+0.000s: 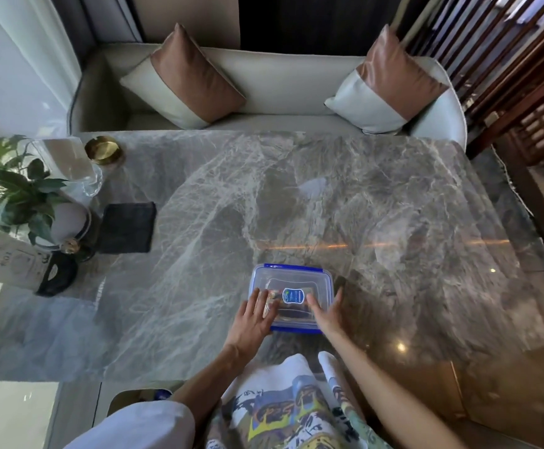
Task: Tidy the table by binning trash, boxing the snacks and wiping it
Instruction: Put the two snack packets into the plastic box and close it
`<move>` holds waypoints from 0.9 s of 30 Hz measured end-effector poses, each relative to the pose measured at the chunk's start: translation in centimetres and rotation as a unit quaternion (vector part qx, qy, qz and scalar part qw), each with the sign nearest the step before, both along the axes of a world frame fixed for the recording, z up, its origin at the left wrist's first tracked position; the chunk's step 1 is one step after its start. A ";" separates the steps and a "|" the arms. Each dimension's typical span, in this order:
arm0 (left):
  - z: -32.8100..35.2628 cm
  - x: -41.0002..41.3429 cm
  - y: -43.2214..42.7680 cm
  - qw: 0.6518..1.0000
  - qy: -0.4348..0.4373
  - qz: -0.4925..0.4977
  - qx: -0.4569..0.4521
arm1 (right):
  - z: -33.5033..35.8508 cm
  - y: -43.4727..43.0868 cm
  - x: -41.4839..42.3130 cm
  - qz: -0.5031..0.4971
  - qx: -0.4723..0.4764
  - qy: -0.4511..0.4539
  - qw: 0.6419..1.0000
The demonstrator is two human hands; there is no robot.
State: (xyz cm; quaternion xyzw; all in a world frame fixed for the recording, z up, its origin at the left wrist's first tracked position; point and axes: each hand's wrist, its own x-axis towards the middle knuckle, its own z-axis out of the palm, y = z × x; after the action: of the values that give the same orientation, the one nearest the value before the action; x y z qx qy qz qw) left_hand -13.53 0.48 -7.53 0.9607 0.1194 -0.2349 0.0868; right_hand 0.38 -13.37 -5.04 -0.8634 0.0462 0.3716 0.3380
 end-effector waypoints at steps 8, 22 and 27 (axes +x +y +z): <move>-0.1 -0.3 -0.2 1.000 -0.019 0.017 -0.019 | -2.1 -3.0 -1.3 0.441 -0.133 -0.251 0.851; -0.3 -0.1 -0.9 0.998 -0.037 0.041 -0.016 | -1.9 -3.0 -1.0 0.446 -0.117 -0.259 0.849; -0.1 -0.1 -1.3 0.998 -0.033 0.049 -0.014 | -1.3 -2.5 -1.3 0.456 -0.130 -0.249 0.844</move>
State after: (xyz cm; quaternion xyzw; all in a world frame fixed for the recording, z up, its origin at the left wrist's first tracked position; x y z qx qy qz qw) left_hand -13.61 -0.82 -7.64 0.9597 0.1598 -0.2003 0.1157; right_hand -0.87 -15.90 -6.31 -0.8865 -0.3908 0.2474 0.0152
